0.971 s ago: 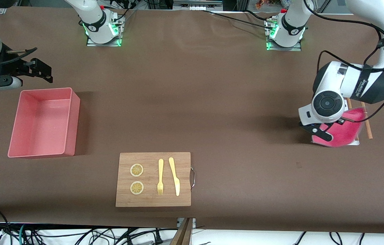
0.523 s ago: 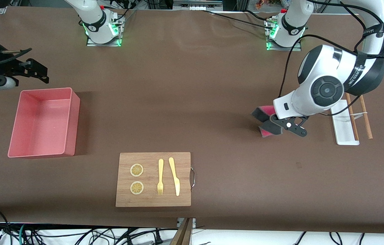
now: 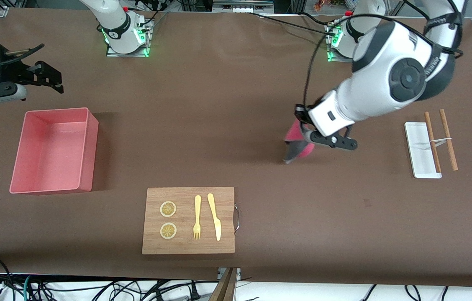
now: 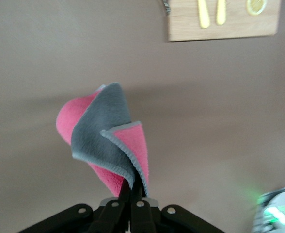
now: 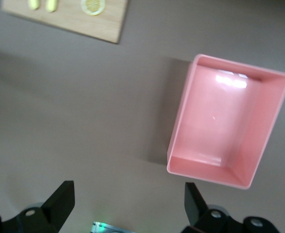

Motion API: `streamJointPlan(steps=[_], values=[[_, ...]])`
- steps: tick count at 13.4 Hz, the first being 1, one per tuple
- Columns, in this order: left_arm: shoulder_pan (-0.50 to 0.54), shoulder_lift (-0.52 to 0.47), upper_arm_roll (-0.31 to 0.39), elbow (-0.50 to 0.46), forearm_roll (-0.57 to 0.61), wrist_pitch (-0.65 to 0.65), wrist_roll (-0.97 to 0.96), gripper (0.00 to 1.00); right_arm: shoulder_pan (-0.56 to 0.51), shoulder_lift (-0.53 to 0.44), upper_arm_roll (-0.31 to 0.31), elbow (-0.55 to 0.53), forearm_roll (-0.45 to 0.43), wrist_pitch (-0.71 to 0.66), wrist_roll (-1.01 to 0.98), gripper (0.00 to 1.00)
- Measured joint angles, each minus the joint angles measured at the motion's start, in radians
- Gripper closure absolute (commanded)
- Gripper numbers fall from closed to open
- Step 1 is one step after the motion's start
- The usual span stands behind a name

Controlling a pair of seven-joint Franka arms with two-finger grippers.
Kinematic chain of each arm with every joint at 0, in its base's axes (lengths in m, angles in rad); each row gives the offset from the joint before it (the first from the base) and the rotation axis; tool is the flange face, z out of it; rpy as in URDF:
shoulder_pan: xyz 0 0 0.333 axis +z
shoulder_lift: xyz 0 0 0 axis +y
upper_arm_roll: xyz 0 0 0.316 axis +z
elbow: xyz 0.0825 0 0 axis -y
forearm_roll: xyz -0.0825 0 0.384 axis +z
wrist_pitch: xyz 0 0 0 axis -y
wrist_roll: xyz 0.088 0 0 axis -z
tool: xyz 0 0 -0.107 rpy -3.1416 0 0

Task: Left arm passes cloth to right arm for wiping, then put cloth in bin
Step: 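Carry the cloth with the left gripper toward the right gripper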

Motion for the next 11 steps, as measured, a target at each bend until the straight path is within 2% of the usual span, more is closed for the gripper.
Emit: streamJointPlan(steps=[4,7,11], values=[[-0.111,0.033,-0.001,0.063,-0.109,0.109,-0.239,1.0,0.004,0.018,0.003,-0.001,0.187,-0.008,-0.299,0.0],[-0.189,0.055,-0.002,0.078,-0.216,0.287,-0.381,1.0,0.001,0.077,-0.003,-0.005,0.355,-0.012,-0.528,0.0],[-0.296,0.073,-0.003,0.081,-0.233,0.53,-0.631,1.0,-0.002,0.183,-0.009,-0.018,0.556,-0.001,-0.828,0.0]])
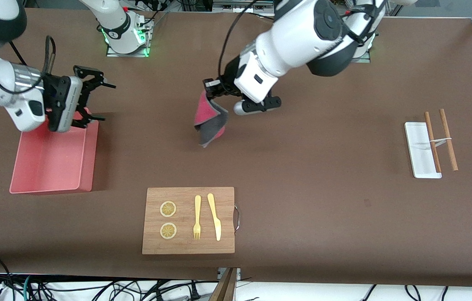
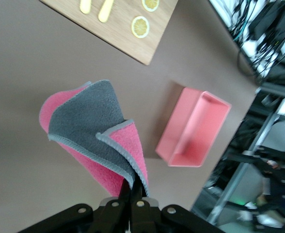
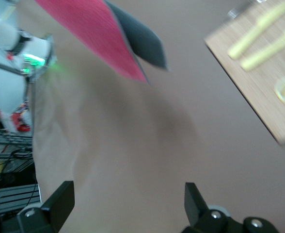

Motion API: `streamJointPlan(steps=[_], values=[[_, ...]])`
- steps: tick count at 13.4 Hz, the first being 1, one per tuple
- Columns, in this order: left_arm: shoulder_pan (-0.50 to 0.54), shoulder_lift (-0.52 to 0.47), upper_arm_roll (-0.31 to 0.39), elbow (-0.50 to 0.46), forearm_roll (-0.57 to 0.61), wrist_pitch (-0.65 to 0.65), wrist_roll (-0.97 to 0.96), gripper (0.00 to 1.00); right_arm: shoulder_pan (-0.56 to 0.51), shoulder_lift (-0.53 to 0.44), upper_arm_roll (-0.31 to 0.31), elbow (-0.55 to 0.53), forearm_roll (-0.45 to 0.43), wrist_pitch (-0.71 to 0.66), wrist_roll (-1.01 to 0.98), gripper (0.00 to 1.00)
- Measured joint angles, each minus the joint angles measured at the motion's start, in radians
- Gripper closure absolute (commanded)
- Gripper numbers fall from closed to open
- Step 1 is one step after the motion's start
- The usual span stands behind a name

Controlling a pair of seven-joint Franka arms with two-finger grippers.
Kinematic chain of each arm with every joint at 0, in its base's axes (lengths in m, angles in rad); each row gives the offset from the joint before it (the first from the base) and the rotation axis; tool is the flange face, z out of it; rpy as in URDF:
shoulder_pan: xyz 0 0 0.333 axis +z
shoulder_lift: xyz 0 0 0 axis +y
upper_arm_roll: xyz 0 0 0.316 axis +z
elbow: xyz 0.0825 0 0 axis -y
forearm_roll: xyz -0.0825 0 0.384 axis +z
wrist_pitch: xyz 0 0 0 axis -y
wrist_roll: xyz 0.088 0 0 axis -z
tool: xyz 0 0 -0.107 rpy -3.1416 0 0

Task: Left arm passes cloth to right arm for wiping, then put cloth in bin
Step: 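Carry the cloth with the left gripper toward the right gripper, then grasp the cloth with the right gripper from the left gripper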

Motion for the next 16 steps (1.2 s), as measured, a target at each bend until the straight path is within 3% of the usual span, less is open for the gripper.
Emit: streamJointPlan(steps=[6,16], values=[[-0.111,0.027,0.0,0.001,0.0,0.235,-0.352,1.0,-0.001,0.068,0.0,-0.09,0.239,0.066,-0.47,0.0],[-0.135,0.027,0.003,0.009,0.0,0.254,-0.452,1.0,0.084,0.089,0.005,-0.319,0.664,0.262,-0.927,0.0]])
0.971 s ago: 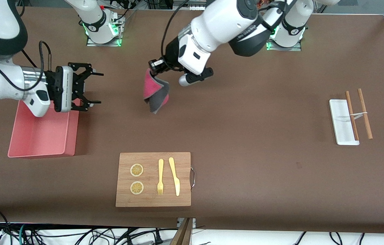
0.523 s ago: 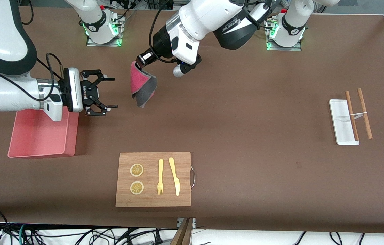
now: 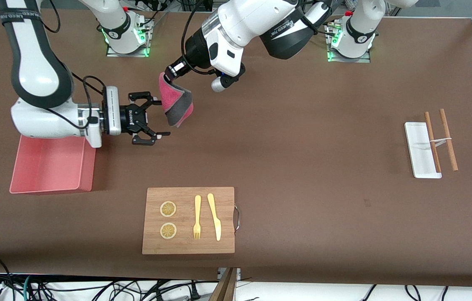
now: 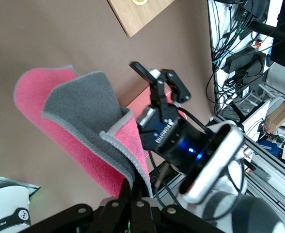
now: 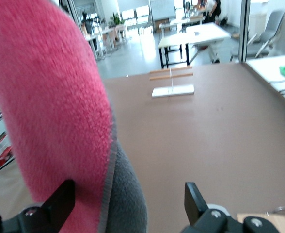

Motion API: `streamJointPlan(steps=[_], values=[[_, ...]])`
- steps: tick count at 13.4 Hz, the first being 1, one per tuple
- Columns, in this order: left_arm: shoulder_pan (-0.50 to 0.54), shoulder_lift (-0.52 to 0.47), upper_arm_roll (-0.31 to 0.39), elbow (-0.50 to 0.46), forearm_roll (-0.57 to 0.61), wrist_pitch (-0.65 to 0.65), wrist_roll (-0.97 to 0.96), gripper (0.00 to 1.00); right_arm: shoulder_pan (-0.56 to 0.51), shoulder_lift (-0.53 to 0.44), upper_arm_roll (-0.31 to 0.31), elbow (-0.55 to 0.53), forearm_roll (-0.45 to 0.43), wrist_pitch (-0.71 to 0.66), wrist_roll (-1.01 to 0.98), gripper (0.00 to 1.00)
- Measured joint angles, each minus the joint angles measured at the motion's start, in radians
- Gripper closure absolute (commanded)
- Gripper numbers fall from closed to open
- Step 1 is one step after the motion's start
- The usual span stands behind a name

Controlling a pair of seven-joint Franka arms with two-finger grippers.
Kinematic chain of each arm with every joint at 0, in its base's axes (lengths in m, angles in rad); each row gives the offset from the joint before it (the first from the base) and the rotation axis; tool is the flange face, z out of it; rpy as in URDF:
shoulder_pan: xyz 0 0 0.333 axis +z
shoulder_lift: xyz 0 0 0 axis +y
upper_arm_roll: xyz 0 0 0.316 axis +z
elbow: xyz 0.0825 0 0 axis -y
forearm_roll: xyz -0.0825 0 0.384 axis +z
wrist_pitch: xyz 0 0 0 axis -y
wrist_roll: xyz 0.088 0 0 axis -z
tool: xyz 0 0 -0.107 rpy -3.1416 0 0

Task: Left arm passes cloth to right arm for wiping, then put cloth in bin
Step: 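Grasp the cloth with the right gripper from the left gripper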

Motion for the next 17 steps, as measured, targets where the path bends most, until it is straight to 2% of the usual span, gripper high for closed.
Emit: streamJointPlan(steps=[3,4,5,7,8,10,15,16,17], values=[[0.0,0.0,0.004,0.002,0.0,0.0,0.0,1.0,0.018,0.012,0.0,-0.04,0.081,0.009,-0.093,0.01],[0.0,0.0,0.005,0.002,0.0,0.0,0.0,1.0,0.018,0.013,0.0,-0.047,0.093,0.009,-0.111,0.05],[0.0,0.0,0.006,0.002,0.0,0.0,0.0,1.0,0.018,0.014,0.0,-0.053,0.104,0.009,-0.121,0.17],[0.001,0.0,0.009,0.003,0.0,0.0,0.0,1.0,0.018,0.014,0.0,-0.059,0.119,0.008,-0.128,0.68],[0.001,0.0,0.01,0.003,0.0,0.0,0.0,1.0,0.018,0.014,0.0,-0.06,0.123,0.008,-0.131,0.83],[0.002,0.0,0.011,0.005,0.0,0.0,0.0,1.0,0.021,0.013,0.0,-0.061,0.142,0.008,-0.131,1.0],[0.002,0.0,0.013,0.008,0.0,0.0,0.0,1.0,0.027,0.014,0.0,-0.067,0.19,0.008,-0.135,1.0],[0.003,0.0,0.015,0.009,0.0,0.001,0.0,0.75,0.027,0.013,0.0,-0.067,0.192,0.008,-0.149,1.0],[0.005,0.0,0.016,0.012,0.0,0.003,0.0,0.01,0.027,0.013,-0.002,-0.066,0.193,0.008,-0.165,1.0]])
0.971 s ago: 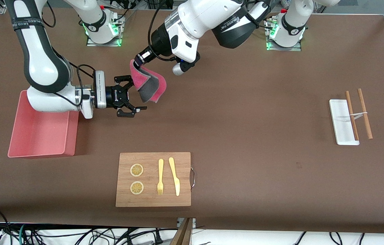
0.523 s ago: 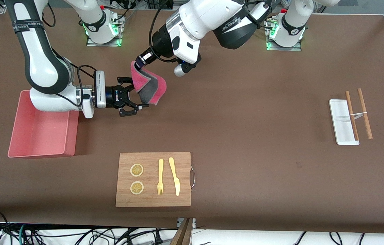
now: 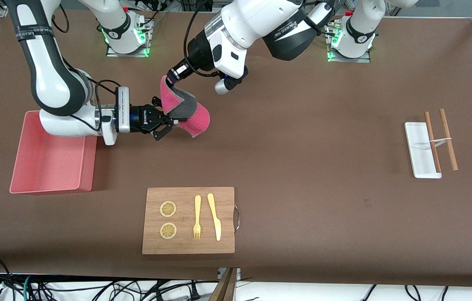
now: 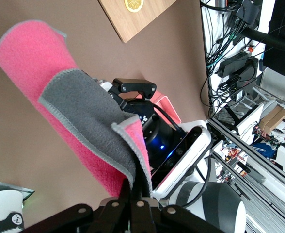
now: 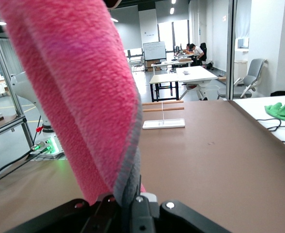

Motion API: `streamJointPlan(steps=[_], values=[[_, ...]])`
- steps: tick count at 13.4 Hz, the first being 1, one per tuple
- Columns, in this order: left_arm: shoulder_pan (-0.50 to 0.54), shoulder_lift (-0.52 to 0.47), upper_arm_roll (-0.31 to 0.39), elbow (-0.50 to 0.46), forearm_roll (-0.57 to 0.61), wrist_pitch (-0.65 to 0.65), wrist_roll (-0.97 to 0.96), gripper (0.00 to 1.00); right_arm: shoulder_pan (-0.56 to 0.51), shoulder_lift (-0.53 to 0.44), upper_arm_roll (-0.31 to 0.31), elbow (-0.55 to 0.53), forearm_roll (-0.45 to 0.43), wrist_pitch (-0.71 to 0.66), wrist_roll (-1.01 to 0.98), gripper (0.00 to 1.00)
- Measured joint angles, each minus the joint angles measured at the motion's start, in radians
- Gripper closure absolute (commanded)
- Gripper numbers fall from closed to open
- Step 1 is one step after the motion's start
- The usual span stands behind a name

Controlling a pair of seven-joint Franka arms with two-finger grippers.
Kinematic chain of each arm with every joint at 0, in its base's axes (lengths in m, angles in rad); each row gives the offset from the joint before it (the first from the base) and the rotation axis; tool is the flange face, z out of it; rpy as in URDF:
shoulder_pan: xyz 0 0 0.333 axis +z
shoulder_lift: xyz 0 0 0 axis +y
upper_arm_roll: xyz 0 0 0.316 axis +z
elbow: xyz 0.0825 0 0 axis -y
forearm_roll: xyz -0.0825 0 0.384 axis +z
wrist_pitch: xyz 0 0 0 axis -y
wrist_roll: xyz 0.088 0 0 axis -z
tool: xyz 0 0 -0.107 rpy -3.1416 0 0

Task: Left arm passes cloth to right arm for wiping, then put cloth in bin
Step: 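Grasp the cloth with the right gripper from the left gripper, then pull the cloth away with the right gripper while the left gripper withdraws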

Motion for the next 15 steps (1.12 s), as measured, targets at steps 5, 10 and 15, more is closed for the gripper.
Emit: streamJointPlan(steps=[5,10,15], values=[[0.043,-0.032,0.006,0.013,0.0,-0.016,0.0,0.0,-0.004,-0.007,-0.051,0.007,-0.02,-0.008,-0.011,1.0],[0.146,-0.082,0.007,0.015,0.176,-0.276,0.034,0.0,-0.009,-0.06,-0.158,0.074,-0.291,-0.112,0.186,1.0],[0.249,-0.082,0.014,0.01,0.337,-0.58,0.503,0.0,-0.013,-0.14,-0.185,0.084,-0.618,-0.132,0.535,1.0]])
